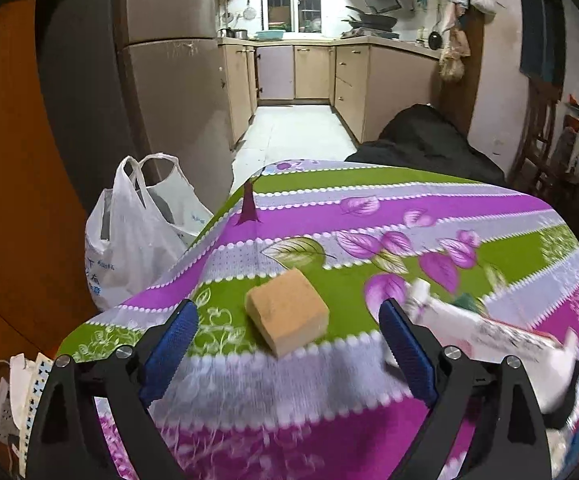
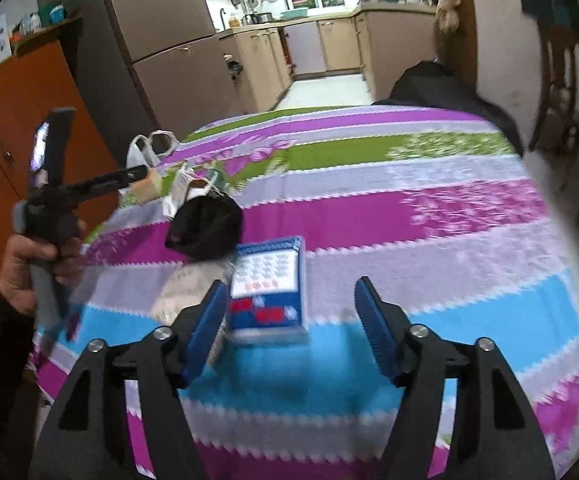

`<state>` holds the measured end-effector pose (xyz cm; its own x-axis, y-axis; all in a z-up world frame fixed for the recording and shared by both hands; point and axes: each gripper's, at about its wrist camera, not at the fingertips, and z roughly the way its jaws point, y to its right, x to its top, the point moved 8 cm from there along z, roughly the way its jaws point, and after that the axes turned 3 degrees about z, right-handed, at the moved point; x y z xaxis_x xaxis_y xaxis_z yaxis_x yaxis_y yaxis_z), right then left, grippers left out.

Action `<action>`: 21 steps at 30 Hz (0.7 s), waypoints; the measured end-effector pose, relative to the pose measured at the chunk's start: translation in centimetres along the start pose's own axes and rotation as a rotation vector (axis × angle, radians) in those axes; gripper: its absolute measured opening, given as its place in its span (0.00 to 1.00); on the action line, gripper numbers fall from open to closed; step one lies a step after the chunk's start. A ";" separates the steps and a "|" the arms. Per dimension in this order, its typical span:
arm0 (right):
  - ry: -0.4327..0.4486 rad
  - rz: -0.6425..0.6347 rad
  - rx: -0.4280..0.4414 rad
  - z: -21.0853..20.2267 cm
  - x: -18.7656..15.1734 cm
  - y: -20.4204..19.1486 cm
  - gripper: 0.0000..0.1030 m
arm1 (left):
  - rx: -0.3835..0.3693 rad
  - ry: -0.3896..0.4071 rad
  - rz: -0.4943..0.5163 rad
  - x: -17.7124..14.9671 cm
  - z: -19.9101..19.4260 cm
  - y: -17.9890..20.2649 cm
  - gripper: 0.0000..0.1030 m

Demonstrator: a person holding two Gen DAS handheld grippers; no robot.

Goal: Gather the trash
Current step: 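Grasp the tan sponge block with left tool while right tool grasps the blue tissue pack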

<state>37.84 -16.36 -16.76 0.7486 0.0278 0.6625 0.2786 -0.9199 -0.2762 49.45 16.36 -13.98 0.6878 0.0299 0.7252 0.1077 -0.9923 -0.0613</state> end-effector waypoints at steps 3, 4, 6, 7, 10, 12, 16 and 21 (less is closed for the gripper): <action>-0.028 -0.017 -0.017 1.4 -0.1 -0.1 0.64 | -0.011 -0.016 -0.033 0.2 1.7 -0.4 0.89; -0.040 -0.020 -0.023 1.8 -0.3 0.0 0.64 | -0.018 -0.023 -0.036 0.2 2.1 -0.4 0.89; -0.059 -0.007 0.009 2.4 -0.7 0.0 0.63 | -0.022 -0.048 -0.031 -0.2 3.3 -0.4 0.88; -0.063 0.001 0.027 2.5 -0.8 0.0 0.61 | -0.019 -0.077 -0.023 -0.6 4.1 -0.3 0.82; -0.070 0.037 0.087 2.2 -1.0 -0.2 0.43 | -0.059 -0.109 -0.061 -0.9 5.1 -0.7 0.51; -0.063 0.036 0.086 2.0 -1.3 -0.4 0.41 | -0.069 -0.109 -0.063 -1.1 5.1 -0.7 0.50; -0.052 0.073 0.097 0.7 -1.7 -0.1 0.32 | -0.054 -0.083 -0.031 -1.9 3.6 -0.4 0.46; -0.026 0.092 0.078 -3.1 -2.8 1.1 0.30 | -0.054 -0.006 0.041 -3.6 -2.1 0.4 0.45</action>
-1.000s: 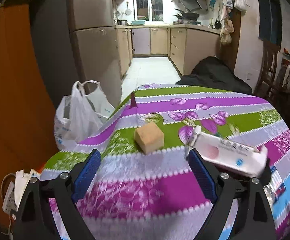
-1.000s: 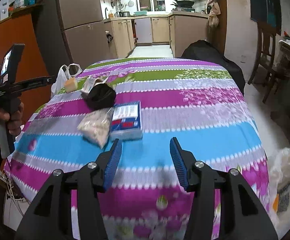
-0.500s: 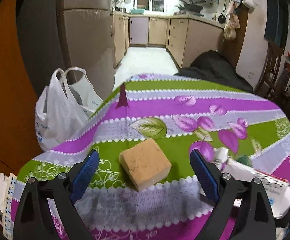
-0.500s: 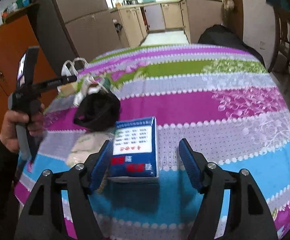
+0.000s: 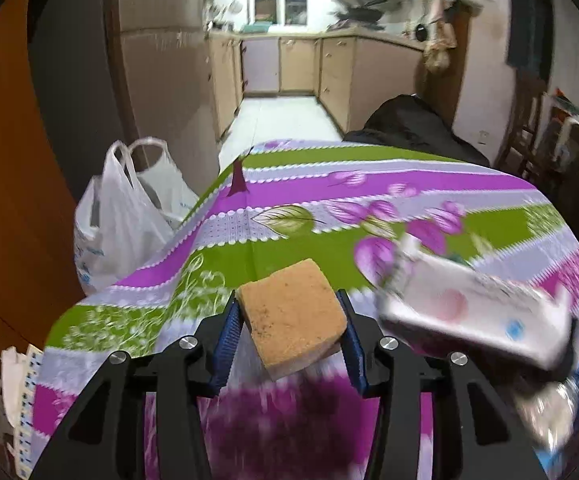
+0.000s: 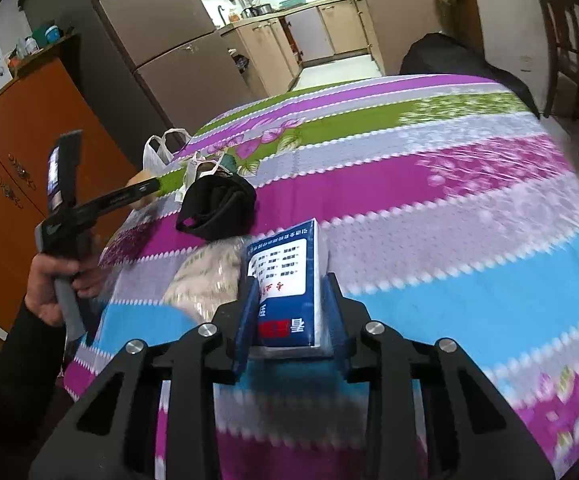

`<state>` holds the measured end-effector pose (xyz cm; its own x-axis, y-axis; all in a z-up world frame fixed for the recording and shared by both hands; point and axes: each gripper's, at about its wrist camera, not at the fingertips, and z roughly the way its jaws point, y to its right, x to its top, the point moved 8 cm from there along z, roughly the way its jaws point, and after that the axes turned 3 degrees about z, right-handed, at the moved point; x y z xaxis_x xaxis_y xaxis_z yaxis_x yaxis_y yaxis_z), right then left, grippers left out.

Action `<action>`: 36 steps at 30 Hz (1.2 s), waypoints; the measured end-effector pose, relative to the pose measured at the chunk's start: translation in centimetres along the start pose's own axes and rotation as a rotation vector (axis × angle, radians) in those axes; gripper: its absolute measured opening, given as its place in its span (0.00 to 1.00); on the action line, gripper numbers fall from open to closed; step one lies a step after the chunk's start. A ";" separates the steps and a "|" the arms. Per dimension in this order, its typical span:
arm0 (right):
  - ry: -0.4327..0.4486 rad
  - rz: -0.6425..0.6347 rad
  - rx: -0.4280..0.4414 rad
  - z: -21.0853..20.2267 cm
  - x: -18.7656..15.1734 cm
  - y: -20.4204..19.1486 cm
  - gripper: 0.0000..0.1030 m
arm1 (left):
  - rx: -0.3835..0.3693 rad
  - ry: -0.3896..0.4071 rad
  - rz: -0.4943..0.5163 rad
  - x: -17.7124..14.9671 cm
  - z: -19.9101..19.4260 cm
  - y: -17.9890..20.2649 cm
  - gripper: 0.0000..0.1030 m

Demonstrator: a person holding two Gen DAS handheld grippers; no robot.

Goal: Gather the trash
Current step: 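Grasp the tan sponge block with left tool while right tool grasps the blue tissue pack, then carry the sponge block and tissue pack over the trash bag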

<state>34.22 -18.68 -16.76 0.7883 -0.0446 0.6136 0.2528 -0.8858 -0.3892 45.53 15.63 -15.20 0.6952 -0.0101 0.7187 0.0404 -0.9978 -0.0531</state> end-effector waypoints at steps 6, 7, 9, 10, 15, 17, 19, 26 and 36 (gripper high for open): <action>-0.023 0.035 -0.093 -5.1 -3.4 4.5 0.35 | -0.119 -0.004 0.046 -4.8 -6.4 3.5 0.45; -0.039 0.026 -0.136 -5.2 -4.2 5.4 0.36 | -0.139 -0.009 0.054 -5.9 -7.2 4.3 0.45; -0.014 0.022 -0.151 -5.5 -4.7 6.1 0.48 | -0.172 -0.023 0.056 -7.4 -8.2 5.7 0.45; -0.004 0.039 -0.162 -5.8 -4.8 6.3 0.56 | -0.187 -0.033 0.060 -8.2 -8.5 6.4 0.45; 0.151 0.024 -0.190 -8.0 -4.5 4.7 0.85 | -0.150 -0.044 0.053 -9.5 -8.4 6.6 0.46; 0.160 -0.009 -0.235 -8.0 -5.0 4.4 0.85 | -0.144 -0.025 0.013 -9.4 -8.9 5.4 0.47; 0.157 -0.044 -0.280 -7.4 -5.6 4.4 0.85 | -0.132 -0.021 0.013 -9.4 -9.2 4.7 0.47; 0.156 -0.077 -0.308 -5.4 -6.0 4.0 0.85 | -0.135 -0.061 0.073 -10.5 -8.7 5.3 0.61; 0.114 -0.073 -0.367 -4.0 -6.4 5.3 0.48 | -0.100 -0.087 0.093 -11.4 -7.4 5.7 0.68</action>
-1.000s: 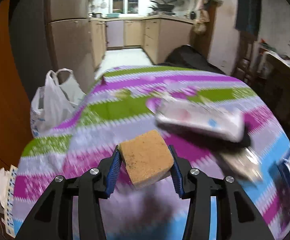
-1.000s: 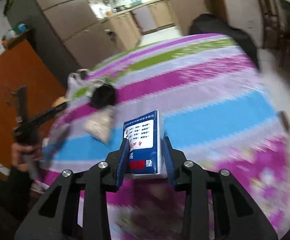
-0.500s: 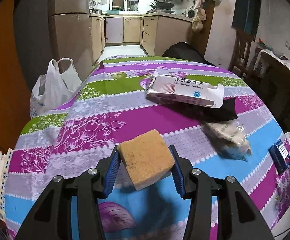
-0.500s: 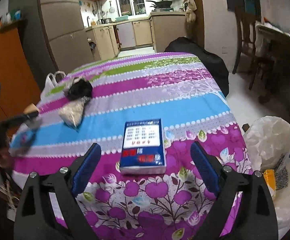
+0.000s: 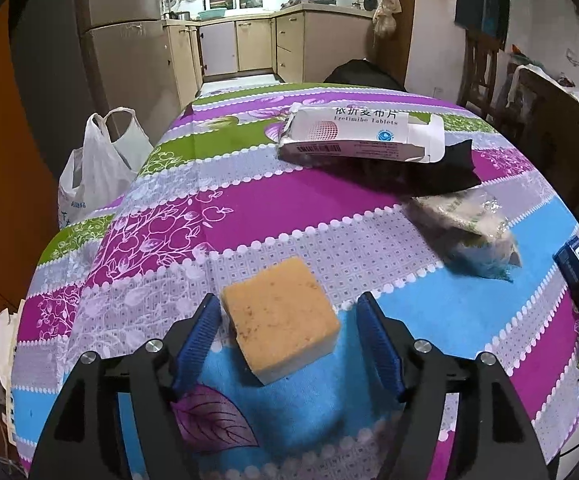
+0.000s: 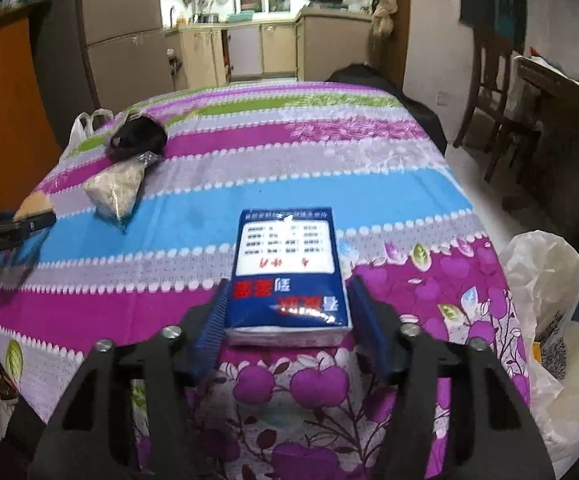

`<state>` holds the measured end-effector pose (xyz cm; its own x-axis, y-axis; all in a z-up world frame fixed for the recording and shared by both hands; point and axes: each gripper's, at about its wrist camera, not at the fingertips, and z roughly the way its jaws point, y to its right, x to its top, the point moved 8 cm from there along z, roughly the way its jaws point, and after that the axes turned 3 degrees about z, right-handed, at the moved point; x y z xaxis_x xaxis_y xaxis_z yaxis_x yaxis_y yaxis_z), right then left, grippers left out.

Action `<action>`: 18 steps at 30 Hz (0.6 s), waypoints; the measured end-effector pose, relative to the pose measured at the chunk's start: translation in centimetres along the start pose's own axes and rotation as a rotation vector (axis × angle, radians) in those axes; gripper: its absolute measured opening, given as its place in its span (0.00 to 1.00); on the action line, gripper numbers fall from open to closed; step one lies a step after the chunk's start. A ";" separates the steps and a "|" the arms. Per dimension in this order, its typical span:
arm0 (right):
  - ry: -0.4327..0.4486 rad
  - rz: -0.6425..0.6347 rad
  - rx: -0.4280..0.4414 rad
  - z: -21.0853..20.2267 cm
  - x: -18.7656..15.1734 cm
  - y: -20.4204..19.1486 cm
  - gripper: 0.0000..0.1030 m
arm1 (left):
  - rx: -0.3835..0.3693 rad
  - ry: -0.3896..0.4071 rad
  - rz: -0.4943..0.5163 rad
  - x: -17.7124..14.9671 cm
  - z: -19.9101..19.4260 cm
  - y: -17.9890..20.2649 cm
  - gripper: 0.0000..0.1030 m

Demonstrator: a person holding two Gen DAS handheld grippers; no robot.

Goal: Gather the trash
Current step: 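Carry the sponge block and tissue pack over the trash bag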

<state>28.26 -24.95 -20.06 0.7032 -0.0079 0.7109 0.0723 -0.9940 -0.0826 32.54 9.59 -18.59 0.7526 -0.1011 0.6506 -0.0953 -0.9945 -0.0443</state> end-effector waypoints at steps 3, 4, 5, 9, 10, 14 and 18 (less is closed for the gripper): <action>-0.001 0.006 0.004 0.1 0.0 0.0 0.48 | -0.010 0.021 0.011 0.0 -0.3 0.2 0.48; -0.004 0.005 0.004 0.1 0.0 0.0 0.48 | -0.017 0.022 0.011 -0.1 -0.4 0.2 0.46; -0.010 0.010 0.013 0.0 -0.1 0.0 0.47 | -0.026 0.022 0.007 -0.2 -0.5 0.1 0.44; 0.000 0.028 0.044 -1.3 -0.1 -0.4 0.47 | -0.060 0.019 -0.012 -0.7 -1.6 0.2 0.43; 0.004 0.028 0.048 -1.7 -0.1 -0.5 0.47 | -0.060 0.024 -0.007 -0.7 -2.2 0.4 0.43; -0.012 0.059 0.089 -3.6 0.2 -0.2 0.47 | -0.048 0.058 0.055 0.2 -4.5 2.3 0.43; -0.030 0.084 0.116 -6.0 1.4 1.1 0.47 | -0.095 0.088 0.113 2.1 -6.7 6.2 0.42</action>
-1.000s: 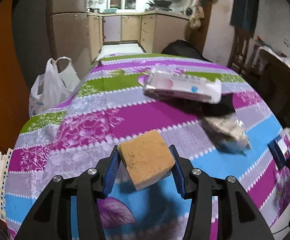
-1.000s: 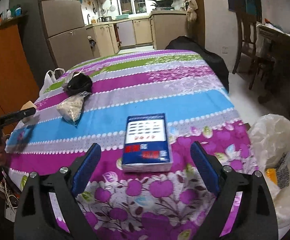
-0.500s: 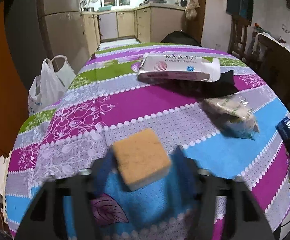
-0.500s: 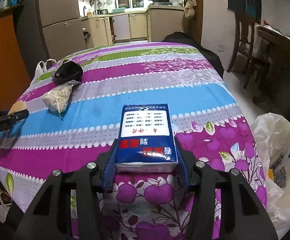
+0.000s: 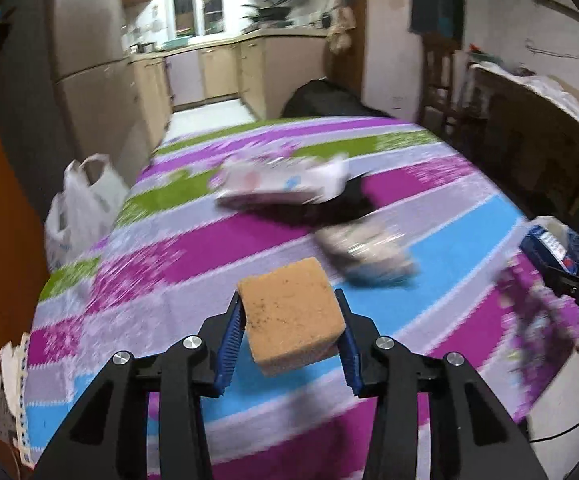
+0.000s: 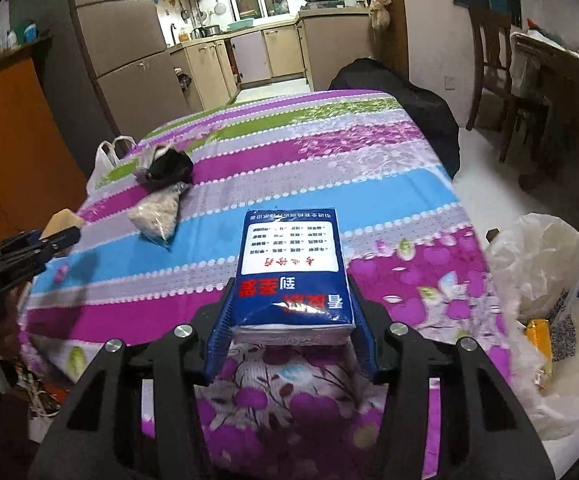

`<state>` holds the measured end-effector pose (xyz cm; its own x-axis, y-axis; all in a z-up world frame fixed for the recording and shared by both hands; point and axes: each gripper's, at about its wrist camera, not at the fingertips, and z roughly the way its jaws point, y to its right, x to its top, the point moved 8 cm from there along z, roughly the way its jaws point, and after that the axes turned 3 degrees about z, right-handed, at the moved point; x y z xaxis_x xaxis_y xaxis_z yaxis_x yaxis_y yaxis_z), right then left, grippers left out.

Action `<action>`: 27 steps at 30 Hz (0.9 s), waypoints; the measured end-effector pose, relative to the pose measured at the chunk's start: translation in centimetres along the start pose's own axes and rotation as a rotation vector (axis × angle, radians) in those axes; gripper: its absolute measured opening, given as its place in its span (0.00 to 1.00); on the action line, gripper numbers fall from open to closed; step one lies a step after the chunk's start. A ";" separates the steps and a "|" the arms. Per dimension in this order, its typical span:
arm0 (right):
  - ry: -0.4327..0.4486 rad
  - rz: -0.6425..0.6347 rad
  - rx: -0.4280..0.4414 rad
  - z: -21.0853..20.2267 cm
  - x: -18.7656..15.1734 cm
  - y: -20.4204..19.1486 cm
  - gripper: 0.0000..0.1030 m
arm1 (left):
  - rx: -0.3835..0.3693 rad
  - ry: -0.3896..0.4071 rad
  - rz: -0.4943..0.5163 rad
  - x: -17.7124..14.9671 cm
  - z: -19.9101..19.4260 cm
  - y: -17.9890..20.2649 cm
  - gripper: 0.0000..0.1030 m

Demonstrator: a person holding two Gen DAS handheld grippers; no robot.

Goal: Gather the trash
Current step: 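Carry the sponge block and tissue pack over the trash bag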

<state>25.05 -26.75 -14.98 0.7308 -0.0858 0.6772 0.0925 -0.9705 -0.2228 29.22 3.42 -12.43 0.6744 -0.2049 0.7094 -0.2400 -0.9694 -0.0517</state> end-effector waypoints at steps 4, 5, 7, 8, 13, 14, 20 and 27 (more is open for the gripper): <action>0.015 0.014 -0.003 -3.9 1.3 2.1 0.47 | -0.085 0.053 0.109 3.3 -1.4 6.3 0.42; 0.021 0.015 -0.013 -4.7 1.7 2.8 0.47 | -0.105 0.061 0.130 3.8 -1.5 7.6 0.42; 0.035 0.023 -0.037 -7.0 2.4 4.8 0.47 | -0.164 0.078 0.186 5.4 -1.9 11.2 0.42; 0.039 0.031 -0.048 -7.7 2.6 5.7 0.47 | -0.183 0.083 0.216 6.1 -1.9 13.0 0.42; 0.057 0.086 -0.179 -12.5 4.1 12.5 0.47 | -0.292 0.086 0.362 9.3 -1.7 22.5 0.42; 0.049 0.100 -0.204 -13.0 4.2 13.9 0.47 | -0.308 0.081 0.378 9.7 -1.6 23.9 0.42; -0.071 0.168 -0.332 -15.4 3.5 21.0 0.47 | -0.384 0.053 0.524 12.2 -0.3 34.5 0.42; -0.192 0.174 -0.414 -16.4 2.5 25.0 0.47 | -0.438 -0.003 0.641 12.9 1.6 45.2 0.42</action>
<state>18.06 -54.88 -7.36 0.8266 -0.2492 0.5046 -0.2903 -0.9569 0.0030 28.18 -43.24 -6.77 0.3125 -0.7087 0.6325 -0.8379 -0.5194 -0.1680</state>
